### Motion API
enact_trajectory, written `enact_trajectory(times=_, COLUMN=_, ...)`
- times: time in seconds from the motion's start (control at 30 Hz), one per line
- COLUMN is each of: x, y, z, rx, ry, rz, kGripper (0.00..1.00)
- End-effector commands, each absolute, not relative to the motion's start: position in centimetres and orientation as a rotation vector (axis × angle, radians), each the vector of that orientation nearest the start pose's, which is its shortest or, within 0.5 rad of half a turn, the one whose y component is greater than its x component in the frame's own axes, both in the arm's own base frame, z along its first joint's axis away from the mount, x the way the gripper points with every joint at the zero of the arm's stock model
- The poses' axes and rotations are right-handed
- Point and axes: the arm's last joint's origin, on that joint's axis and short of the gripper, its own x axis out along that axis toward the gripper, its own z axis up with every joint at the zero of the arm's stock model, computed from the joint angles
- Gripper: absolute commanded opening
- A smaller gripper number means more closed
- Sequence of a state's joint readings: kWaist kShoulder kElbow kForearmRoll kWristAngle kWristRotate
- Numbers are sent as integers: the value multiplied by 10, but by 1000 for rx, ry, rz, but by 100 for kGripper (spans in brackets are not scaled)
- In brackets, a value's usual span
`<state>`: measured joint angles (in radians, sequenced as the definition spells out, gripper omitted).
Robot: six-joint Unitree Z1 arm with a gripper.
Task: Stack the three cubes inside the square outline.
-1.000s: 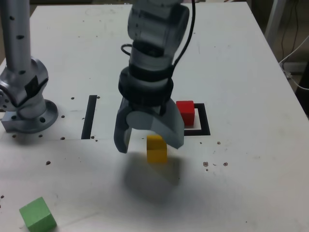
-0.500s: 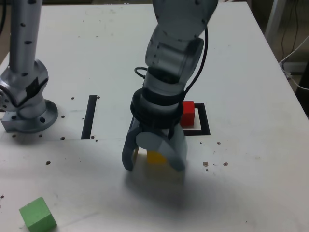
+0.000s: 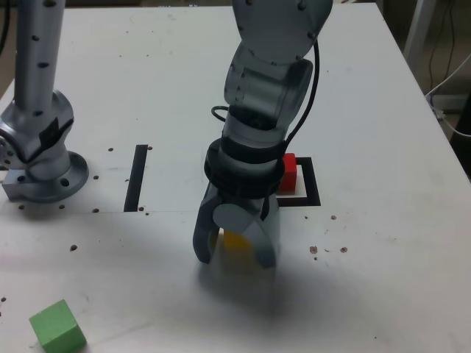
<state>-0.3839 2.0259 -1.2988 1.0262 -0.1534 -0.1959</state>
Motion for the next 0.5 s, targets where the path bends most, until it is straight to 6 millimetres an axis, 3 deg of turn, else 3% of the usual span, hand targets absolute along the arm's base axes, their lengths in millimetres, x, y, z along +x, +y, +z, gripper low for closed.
enact_trajectory(times=0.0, x=306, y=-132, z=199, rx=64, ry=1784, rz=-219, kGripper=29)
enact_trajectory(times=0.27, x=304, y=-131, z=204, rx=63, ry=1784, rz=-216, kGripper=29)
enact_trajectory(times=0.47, x=291, y=-123, z=224, rx=86, ry=1805, rz=-138, kGripper=29)
